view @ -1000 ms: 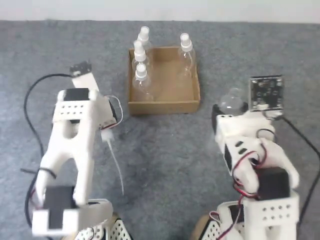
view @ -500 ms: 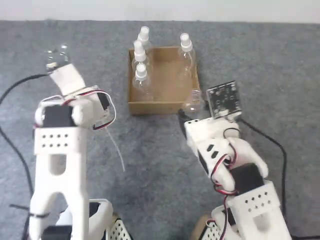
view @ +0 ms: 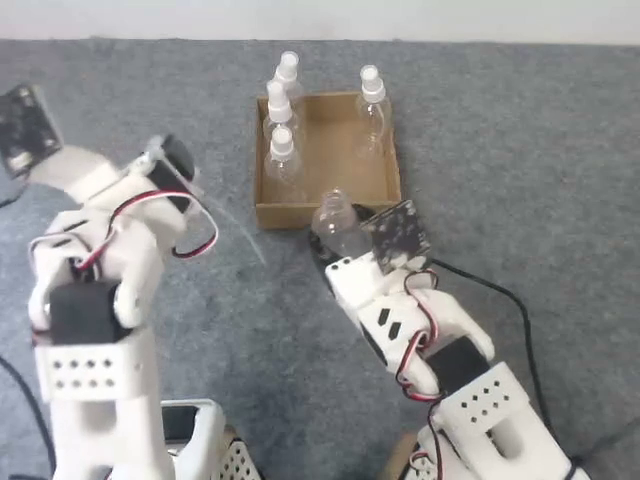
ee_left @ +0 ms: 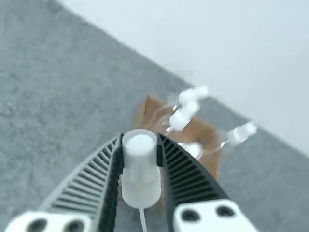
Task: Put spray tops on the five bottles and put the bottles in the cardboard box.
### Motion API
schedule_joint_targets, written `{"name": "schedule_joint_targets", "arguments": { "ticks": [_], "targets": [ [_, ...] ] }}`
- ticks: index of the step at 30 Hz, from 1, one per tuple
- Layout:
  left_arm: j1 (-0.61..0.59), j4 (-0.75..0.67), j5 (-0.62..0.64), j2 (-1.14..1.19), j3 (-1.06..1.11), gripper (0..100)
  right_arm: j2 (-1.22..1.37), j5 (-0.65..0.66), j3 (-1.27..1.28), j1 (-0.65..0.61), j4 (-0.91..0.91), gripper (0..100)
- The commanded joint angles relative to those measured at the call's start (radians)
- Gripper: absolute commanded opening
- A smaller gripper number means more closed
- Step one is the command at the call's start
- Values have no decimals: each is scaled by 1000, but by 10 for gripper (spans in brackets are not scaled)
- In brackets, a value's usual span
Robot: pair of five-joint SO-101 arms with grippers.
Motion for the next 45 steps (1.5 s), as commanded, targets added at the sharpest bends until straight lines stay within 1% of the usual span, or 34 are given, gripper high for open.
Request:
{"name": "schedule_joint_targets", "arguments": {
  "ticks": [1, 5, 10, 15, 19, 23, 28, 32, 36, 39, 45],
  "targets": [
    [-58, -77, 74, -81, -61, 12, -10, 60, 28, -25, -108, 55],
    [-126, -103, 100, -118, -61, 12, -10, 68, 74, -39, -191, 55],
    [-126, -101, 101, -167, -59, 12, -8, 68, 81, -74, -199, 55],
    [-126, -101, 104, -222, -62, 12, -8, 68, 81, -81, -199, 55],
    [-124, -103, 146, -275, -62, 12, -8, 69, 81, -91, -203, 55],
    [-124, -107, 150, -311, -62, 12, -8, 133, 97, -130, -213, 54],
    [-123, -123, 150, -345, -56, 12, -8, 192, 166, -156, -329, 54],
    [-123, -124, 150, -367, -56, 12, -8, 221, 176, -166, -344, 54],
    [-63, -118, 141, -377, -56, 12, -8, 221, 178, -166, -346, 54],
    [-15, -118, 104, -377, -56, 12, -8, 221, 178, -166, -346, 54],
    [29, -138, 83, -377, -4, 12, -8, 221, 178, -168, -346, 54]
  ]
}}
